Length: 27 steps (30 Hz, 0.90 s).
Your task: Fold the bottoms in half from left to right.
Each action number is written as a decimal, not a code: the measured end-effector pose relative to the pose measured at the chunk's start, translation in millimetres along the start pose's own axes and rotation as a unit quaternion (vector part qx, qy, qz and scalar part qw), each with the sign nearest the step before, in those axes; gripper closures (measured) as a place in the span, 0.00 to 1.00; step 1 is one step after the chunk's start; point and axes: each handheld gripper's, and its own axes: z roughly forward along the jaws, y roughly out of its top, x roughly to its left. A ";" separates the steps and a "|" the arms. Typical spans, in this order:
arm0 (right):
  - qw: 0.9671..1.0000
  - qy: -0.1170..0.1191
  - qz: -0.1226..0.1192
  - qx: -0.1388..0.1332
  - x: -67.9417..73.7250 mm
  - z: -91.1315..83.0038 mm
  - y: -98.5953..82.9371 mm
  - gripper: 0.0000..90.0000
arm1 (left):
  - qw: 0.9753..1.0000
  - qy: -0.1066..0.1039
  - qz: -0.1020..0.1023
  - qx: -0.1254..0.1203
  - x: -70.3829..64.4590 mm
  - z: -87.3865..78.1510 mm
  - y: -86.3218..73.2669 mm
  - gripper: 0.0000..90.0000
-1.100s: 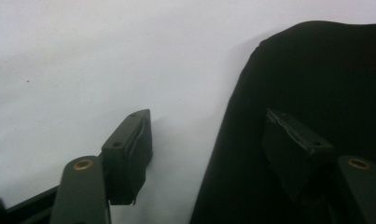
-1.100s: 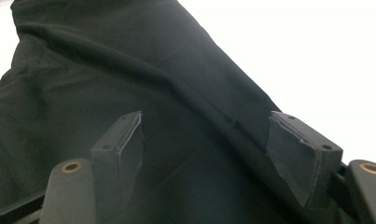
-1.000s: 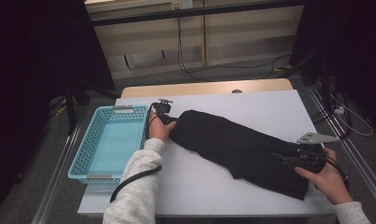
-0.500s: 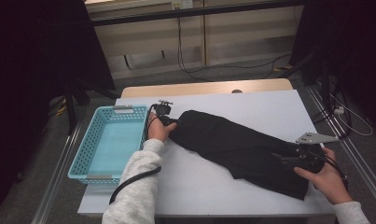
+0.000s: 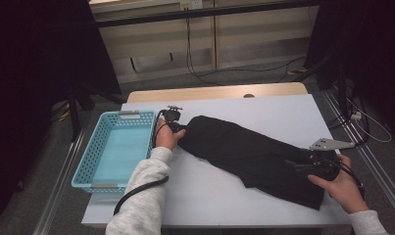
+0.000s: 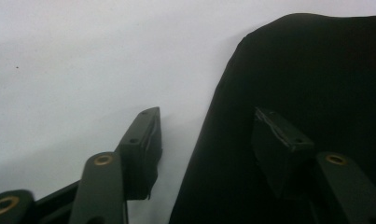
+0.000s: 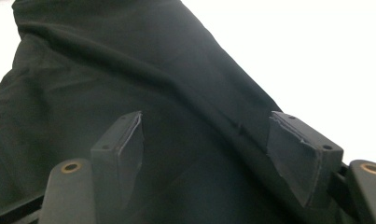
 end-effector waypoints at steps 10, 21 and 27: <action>1.000 -0.002 0.007 -0.003 -3.0 -1.3 -1.0 0.30 | 0.999 -0.017 -0.015 0.030 -4.1 -2.8 5.4 0.69; 1.000 -0.001 0.007 -0.003 -1.9 -1.3 -0.3 0.30 | 0.998 -0.035 -0.029 0.032 -0.5 -4.4 3.7 0.78; 1.000 0.000 0.005 -0.001 -1.6 -0.3 -0.6 0.30 | 0.998 -0.044 -0.041 0.031 0.4 -5.1 2.2 0.85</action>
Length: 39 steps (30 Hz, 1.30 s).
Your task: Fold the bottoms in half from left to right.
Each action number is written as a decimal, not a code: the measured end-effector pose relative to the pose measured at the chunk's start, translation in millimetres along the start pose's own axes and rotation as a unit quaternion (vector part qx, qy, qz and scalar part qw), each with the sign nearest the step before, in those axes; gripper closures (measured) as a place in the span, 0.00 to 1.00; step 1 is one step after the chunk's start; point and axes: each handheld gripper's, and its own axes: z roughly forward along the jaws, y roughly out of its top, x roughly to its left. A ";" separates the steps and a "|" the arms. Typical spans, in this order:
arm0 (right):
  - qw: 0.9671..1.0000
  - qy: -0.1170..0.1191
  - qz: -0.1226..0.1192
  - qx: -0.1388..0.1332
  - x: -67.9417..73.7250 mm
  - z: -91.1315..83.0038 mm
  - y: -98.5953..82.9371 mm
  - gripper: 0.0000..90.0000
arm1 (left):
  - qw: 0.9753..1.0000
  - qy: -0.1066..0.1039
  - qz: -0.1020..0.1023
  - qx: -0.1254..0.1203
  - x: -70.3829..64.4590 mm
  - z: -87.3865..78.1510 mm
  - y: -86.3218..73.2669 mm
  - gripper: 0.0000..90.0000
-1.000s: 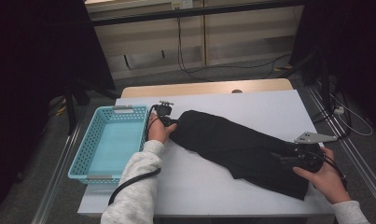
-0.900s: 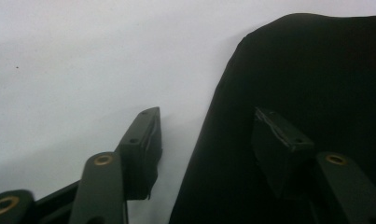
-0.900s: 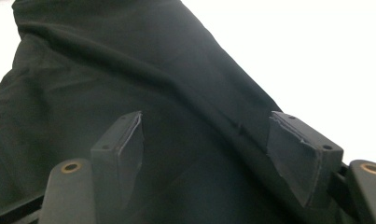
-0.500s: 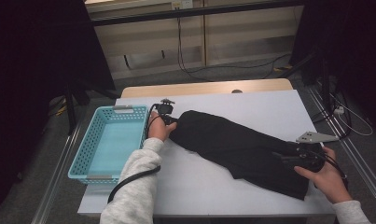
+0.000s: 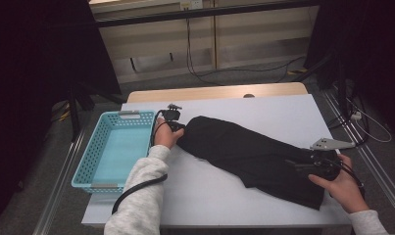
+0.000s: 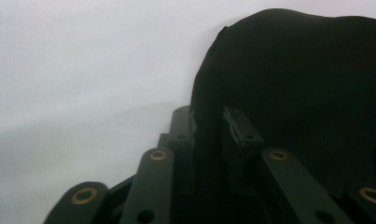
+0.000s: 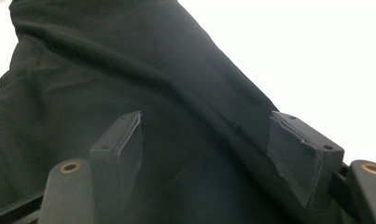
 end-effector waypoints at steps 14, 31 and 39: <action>1.000 0.001 0.002 -0.002 -1.8 -1.7 -1.1 0.30 | 0.999 -0.019 -0.032 0.001 0.0 -1.1 -0.1 0.97; 1.000 0.010 -0.001 -0.001 4.4 -4.5 -3.9 0.30 | 0.999 0.006 -0.039 -0.010 11.6 -23.2 18.8 0.97; 1.000 0.017 -0.004 0.015 13.5 -8.3 -16.2 0.31 | 0.999 0.002 -0.042 -0.016 10.2 -28.1 18.2 0.97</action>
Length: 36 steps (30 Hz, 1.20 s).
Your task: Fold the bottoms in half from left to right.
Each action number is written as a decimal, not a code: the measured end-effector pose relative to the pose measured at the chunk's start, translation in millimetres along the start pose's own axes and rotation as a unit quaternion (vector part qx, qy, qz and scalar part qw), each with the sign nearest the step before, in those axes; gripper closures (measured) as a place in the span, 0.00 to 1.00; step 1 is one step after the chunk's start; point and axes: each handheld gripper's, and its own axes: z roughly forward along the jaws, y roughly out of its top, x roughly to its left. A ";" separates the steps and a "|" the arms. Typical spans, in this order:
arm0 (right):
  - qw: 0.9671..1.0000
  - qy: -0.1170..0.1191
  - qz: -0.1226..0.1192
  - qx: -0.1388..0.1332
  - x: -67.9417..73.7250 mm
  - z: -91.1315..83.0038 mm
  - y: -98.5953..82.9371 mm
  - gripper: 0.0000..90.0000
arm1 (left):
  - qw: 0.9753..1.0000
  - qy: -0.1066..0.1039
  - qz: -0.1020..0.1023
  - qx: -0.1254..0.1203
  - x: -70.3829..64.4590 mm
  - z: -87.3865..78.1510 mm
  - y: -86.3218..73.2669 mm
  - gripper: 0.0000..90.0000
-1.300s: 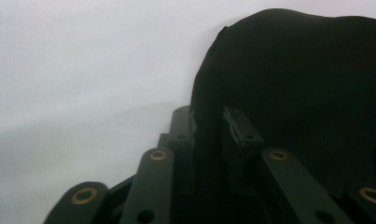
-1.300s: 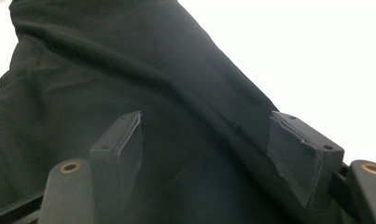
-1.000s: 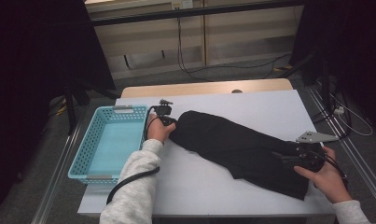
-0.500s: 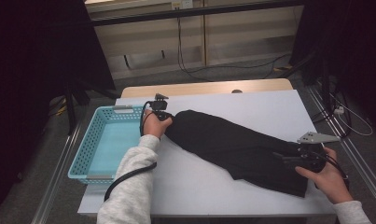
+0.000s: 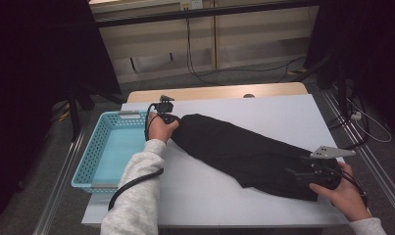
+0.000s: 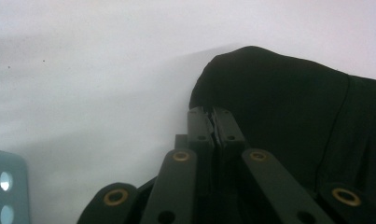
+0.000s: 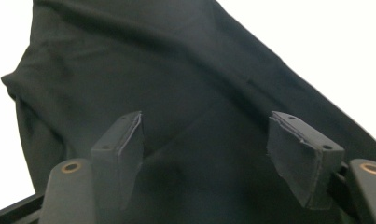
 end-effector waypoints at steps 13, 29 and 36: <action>1.000 -0.003 0.001 0.009 -2.4 0.0 -7.5 0.33 | 1.000 0.004 -0.005 0.004 1.8 1.7 0.2 0.97; 1.000 -0.001 0.005 0.010 -3.5 2.8 -7.3 0.30 | 1.000 0.020 -0.001 -0.006 1.9 -17.2 14.5 0.97; 1.000 0.003 0.003 0.008 -1.2 3.8 -5.2 0.31 | 1.000 0.012 0.009 -0.004 -5.3 -21.8 18.9 0.97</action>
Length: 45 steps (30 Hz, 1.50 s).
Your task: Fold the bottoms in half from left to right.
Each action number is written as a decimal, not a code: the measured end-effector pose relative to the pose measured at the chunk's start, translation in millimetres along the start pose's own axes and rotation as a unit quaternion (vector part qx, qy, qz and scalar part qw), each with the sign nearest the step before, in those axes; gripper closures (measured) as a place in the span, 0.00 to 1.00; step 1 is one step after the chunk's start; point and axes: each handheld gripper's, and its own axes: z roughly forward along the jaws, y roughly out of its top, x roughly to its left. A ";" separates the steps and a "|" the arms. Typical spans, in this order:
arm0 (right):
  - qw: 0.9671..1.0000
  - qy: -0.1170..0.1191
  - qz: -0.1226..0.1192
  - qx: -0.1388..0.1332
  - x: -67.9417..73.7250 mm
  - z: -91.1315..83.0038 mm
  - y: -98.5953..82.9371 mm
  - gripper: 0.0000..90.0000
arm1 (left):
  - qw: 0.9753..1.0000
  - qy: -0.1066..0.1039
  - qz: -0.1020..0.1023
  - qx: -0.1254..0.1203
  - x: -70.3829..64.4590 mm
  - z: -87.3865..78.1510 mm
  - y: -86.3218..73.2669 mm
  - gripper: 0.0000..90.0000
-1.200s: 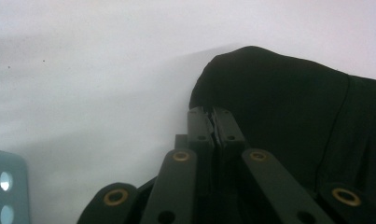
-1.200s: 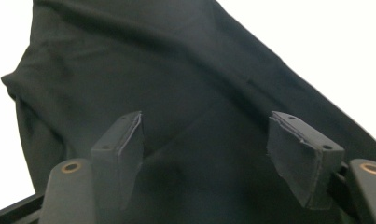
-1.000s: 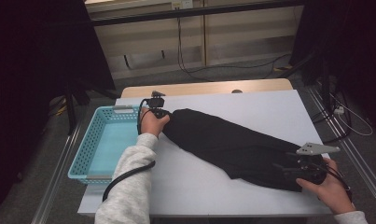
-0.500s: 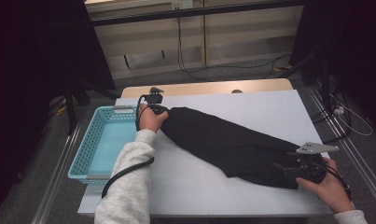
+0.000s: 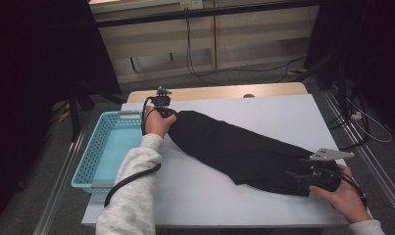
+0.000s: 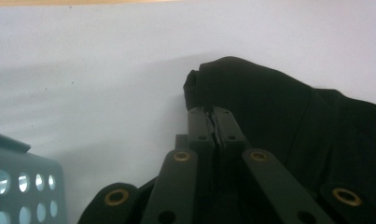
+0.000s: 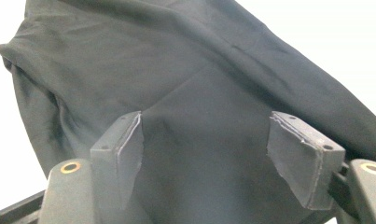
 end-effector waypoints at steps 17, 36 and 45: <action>1.000 0.002 0.009 -0.012 -1.1 1.1 6.5 0.27 | 1.000 0.016 0.009 -0.006 -0.2 -18.8 20.1 0.97; 1.000 0.004 0.007 -0.016 0.7 0.8 6.9 0.26 | 0.998 -0.048 0.038 -0.005 -40.5 -2.3 3.5 0.97; 1.000 0.004 0.006 -0.017 1.9 1.4 8.0 0.26 | 0.995 -0.085 0.055 -0.010 -62.6 5.6 -10.3 0.97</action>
